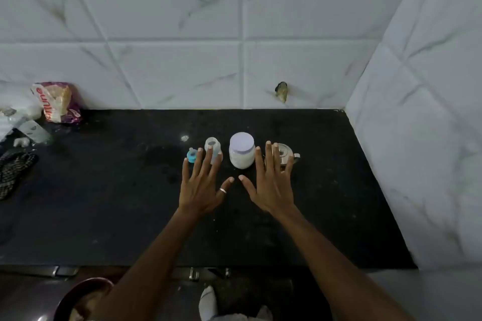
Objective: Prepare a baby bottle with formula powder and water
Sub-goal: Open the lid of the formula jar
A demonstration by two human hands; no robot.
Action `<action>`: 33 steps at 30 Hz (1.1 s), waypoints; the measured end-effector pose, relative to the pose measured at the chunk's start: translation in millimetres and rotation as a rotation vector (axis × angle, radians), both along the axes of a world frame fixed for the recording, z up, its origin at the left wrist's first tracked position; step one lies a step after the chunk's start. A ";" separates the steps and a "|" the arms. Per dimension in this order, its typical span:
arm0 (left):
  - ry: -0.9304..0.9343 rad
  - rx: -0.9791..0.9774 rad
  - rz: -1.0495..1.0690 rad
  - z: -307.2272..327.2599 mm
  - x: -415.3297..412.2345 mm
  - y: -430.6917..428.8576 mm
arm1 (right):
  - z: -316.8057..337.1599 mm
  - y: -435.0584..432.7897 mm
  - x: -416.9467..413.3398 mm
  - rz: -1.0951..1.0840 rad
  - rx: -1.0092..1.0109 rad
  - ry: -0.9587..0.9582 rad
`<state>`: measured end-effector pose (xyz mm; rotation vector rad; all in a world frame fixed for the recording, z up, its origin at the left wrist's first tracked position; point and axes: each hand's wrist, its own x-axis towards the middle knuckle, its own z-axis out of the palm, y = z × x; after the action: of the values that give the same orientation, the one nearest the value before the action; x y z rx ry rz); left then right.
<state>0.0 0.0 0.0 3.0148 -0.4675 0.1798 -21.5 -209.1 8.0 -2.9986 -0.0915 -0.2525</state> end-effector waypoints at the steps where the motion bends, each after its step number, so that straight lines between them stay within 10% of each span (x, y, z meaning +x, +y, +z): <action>1: 0.034 0.019 0.013 0.7 -0.7 -0.6 | -2.5 -1.7 -1.1 -0.008 -0.004 0.020; 18: 0.239 -0.320 0.172 -2.3 0.8 -3.3 | 17.3 5.9 45.0 0.020 0.207 0.027; 33: 0.541 -0.787 -0.077 -24.3 62.2 -16.7 | 33.3 27.9 126.1 -0.118 0.144 0.443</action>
<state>62.2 -16.7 -24.3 2.1433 -0.3424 -0.3650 104.5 -181.2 41.2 -2.8396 0.1411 0.3780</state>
